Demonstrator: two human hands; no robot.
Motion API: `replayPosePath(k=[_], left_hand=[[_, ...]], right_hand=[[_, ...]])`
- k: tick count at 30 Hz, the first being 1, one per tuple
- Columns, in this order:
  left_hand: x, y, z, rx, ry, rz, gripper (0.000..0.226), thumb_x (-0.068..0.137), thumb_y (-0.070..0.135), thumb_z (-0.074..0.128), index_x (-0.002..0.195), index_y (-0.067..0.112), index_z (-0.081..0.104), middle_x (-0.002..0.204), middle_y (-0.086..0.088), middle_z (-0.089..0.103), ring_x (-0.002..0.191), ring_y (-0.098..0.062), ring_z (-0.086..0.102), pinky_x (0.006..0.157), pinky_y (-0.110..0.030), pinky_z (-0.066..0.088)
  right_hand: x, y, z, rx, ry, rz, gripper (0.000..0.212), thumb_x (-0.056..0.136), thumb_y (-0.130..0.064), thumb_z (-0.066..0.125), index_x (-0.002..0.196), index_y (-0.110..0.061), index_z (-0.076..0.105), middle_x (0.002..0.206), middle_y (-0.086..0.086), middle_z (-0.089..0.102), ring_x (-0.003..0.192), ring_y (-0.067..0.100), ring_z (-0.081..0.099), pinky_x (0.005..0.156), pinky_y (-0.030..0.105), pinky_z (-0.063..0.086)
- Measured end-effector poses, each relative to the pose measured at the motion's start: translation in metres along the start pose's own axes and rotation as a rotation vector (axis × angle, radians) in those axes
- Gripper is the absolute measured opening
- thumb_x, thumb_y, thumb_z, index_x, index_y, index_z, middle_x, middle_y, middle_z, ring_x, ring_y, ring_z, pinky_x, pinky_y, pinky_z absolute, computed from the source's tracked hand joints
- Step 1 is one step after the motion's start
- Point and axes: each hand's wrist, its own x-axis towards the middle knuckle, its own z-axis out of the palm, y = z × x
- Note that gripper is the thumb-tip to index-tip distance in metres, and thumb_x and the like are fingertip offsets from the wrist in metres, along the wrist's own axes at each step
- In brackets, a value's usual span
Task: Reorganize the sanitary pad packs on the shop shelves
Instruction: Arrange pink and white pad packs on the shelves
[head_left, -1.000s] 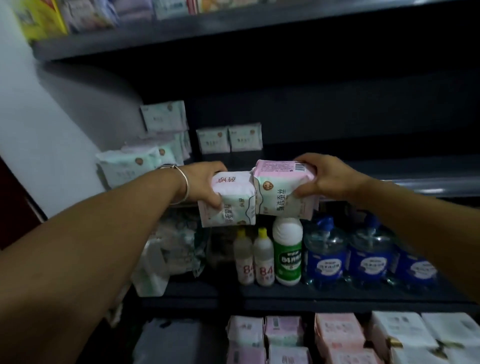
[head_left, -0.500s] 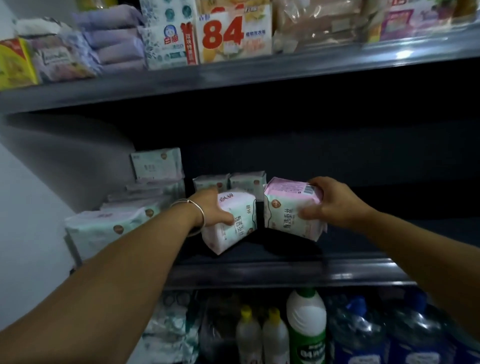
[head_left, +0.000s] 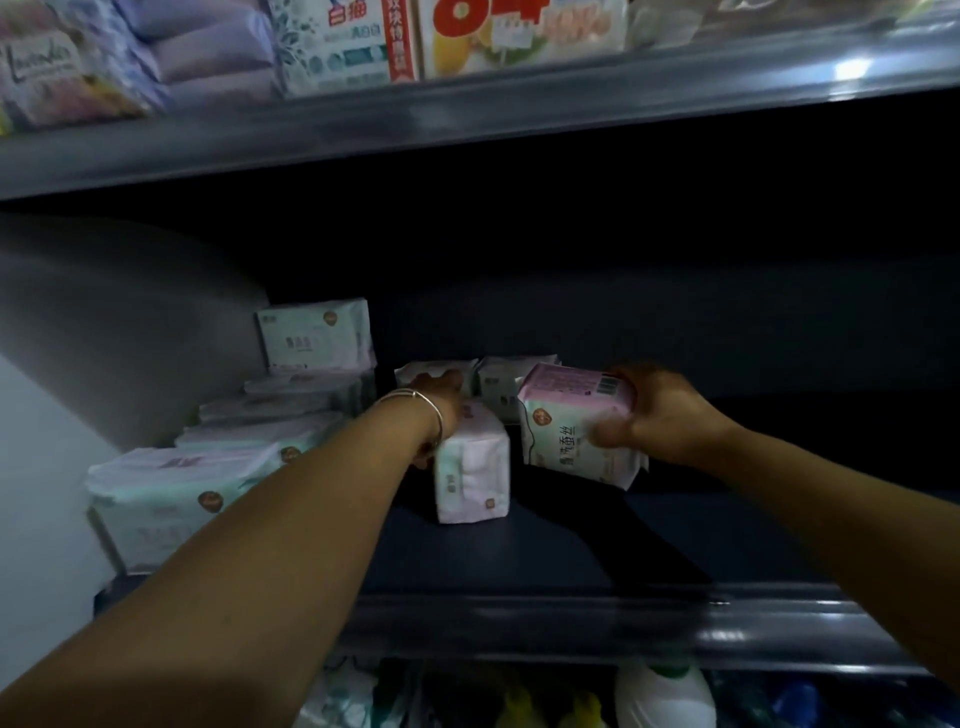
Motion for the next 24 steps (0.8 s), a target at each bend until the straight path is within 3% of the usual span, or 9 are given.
replayPosePath(k=[3,5,9,11,13,15,17,20,24], left_hand=[[-0.006,-0.004,-0.008,0.033,-0.174,0.021,0.093,0.081,-0.005,0.061,0.148,0.039,0.012,0.151,-0.004,0.024,0.125,-0.032,0.043,0.086,-0.038,0.054],[-0.012,-0.001,-0.010,0.049,-0.270,0.075,0.096,0.081,-0.012,0.054,0.146,0.044,0.012,0.155,0.000,0.013,0.130,-0.033,0.036,0.087,-0.037,0.053],[-0.011,0.000,-0.013,-0.077,-0.340,0.056,0.078,0.084,-0.002,0.059,0.139,0.044,0.031,0.127,-0.006,0.043,0.103,-0.032,0.057,0.080,-0.042,0.056],[-0.010,-0.002,-0.015,-0.036,-0.319,0.043,0.078,0.081,0.011,0.070,0.141,0.039,0.029,0.122,-0.007,0.045,0.101,-0.032,0.059,0.081,-0.044,0.056],[-0.008,-0.004,-0.013,0.047,-0.232,0.031,0.081,0.080,0.026,0.073,0.146,0.030,0.025,0.134,-0.009,0.042,0.111,-0.032,0.054,0.085,-0.045,0.055],[-0.002,-0.006,-0.008,0.105,-0.132,0.036,0.078,0.083,0.030,0.070,0.147,0.021,0.026,0.139,-0.011,0.041,0.119,-0.029,0.050,0.094,-0.039,0.050],[0.006,-0.009,-0.001,0.180,-0.036,0.039,0.073,0.087,0.025,0.065,0.147,0.015,0.025,0.143,-0.013,0.039,0.126,-0.027,0.046,0.099,-0.032,0.042],[0.018,-0.016,0.012,0.106,0.042,0.058,0.066,0.091,0.017,0.056,0.148,0.021,0.022,0.145,-0.015,0.035,0.128,-0.030,0.042,0.101,-0.032,0.037],[0.031,-0.025,0.034,0.053,0.043,0.065,0.084,0.084,0.032,0.066,0.149,0.032,0.013,0.153,-0.011,0.019,0.137,-0.030,0.030,0.108,-0.035,0.032]], right_hand=[[0.003,0.004,0.005,0.002,0.011,0.007,0.047,0.072,-0.015,0.078,0.112,-0.015,0.053,0.100,-0.002,0.059,0.090,0.013,0.061,0.064,0.014,0.049],[0.003,0.006,0.007,-0.005,0.006,0.015,0.052,0.072,-0.016,0.078,0.117,-0.014,0.051,0.103,-0.001,0.059,0.092,0.014,0.060,0.063,0.013,0.047],[0.005,0.009,0.006,-0.027,0.024,0.019,0.056,0.072,-0.016,0.079,0.121,-0.013,0.052,0.112,0.003,0.057,0.095,0.015,0.058,0.065,0.015,0.047],[0.007,0.010,0.004,-0.032,0.069,0.014,0.057,0.072,-0.015,0.079,0.121,-0.012,0.052,0.113,0.003,0.056,0.095,0.015,0.057,0.069,0.019,0.048],[0.010,0.012,0.003,-0.068,0.110,0.012,0.061,0.070,-0.015,0.080,0.124,-0.011,0.051,0.116,0.004,0.054,0.098,0.017,0.056,0.077,0.026,0.051],[0.014,0.014,0.004,-0.109,0.120,0.014,0.067,0.069,-0.018,0.081,0.128,-0.011,0.049,0.121,0.007,0.052,0.103,0.020,0.056,0.082,0.030,0.052],[0.019,0.015,0.008,-0.102,0.109,0.012,0.069,0.068,-0.017,0.081,0.129,-0.012,0.049,0.122,0.006,0.051,0.101,0.018,0.055,0.077,0.025,0.050],[0.025,0.014,0.016,-0.101,0.091,-0.003,0.069,0.070,-0.016,0.080,0.130,-0.013,0.047,0.121,0.003,0.049,0.100,0.015,0.053,0.077,0.022,0.047],[0.036,0.016,0.026,-0.114,0.081,-0.024,0.066,0.069,-0.018,0.081,0.127,-0.013,0.048,0.122,0.003,0.048,0.101,0.014,0.052,0.078,0.020,0.046]])
